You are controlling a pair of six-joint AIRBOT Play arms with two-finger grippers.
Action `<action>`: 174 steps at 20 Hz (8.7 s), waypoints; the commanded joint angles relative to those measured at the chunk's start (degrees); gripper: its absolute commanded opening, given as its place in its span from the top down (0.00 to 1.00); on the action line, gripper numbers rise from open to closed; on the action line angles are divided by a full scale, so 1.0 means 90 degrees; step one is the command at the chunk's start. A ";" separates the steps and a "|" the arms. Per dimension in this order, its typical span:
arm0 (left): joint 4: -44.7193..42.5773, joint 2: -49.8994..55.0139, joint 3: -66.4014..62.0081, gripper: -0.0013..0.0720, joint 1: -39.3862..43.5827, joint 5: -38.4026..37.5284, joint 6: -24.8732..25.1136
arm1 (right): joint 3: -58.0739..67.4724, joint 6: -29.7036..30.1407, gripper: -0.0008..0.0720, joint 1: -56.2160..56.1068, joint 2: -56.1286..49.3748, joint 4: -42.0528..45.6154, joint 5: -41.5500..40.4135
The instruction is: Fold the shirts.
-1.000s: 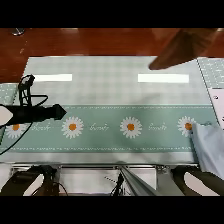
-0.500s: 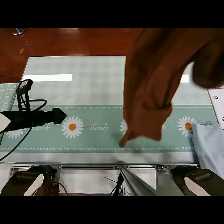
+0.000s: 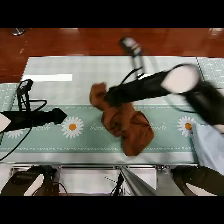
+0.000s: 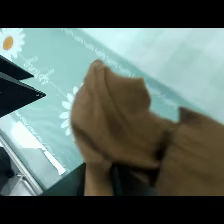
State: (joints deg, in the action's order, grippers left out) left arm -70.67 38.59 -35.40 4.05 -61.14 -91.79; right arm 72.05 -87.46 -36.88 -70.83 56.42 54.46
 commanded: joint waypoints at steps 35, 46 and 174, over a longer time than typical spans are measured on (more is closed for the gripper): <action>0.4401 0.4153 -0.0872 0.94 0.1100 0.0160 0.3526 | -0.5855 -0.0855 0.14 0.2045 0.2137 -0.0996 -0.0913; 0.4636 0.3113 -0.2902 0.94 -0.0335 -0.0658 0.3113 | -0.0884 0.0151 0.96 0.3232 0.1253 0.0408 0.0913; 0.2739 0.0163 -0.1940 0.94 -0.2290 0.0000 0.1824 | -0.0347 0.0289 0.96 0.4410 0.2259 0.1243 0.0884</action>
State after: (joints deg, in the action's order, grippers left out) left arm -48.58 34.00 -64.03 -19.03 -68.20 -78.43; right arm 78.37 -85.49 2.79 -43.59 68.69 73.97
